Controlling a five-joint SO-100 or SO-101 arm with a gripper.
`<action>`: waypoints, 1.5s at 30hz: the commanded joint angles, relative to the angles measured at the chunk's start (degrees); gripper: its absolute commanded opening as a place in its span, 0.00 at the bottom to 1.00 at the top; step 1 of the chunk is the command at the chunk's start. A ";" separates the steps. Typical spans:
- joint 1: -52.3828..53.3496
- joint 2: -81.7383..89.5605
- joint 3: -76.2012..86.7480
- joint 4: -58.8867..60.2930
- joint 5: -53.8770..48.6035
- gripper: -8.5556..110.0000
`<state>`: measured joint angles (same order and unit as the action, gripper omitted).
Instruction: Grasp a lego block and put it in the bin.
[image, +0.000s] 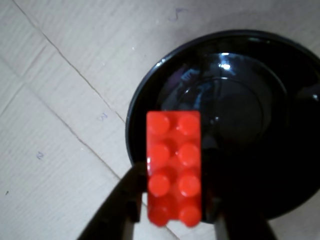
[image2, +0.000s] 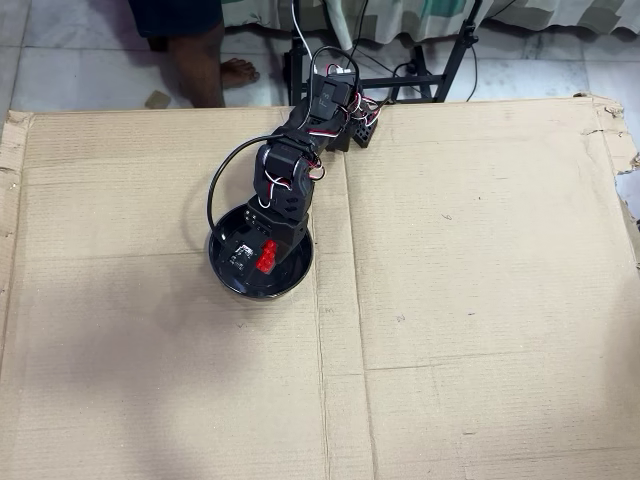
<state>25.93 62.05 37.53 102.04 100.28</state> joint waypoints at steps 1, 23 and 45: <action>0.18 3.78 0.62 -0.35 0.44 0.07; 0.79 3.60 4.92 -3.69 -0.35 0.07; 1.49 3.87 4.83 -1.23 -1.32 0.18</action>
<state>27.86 62.05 42.71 99.93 99.49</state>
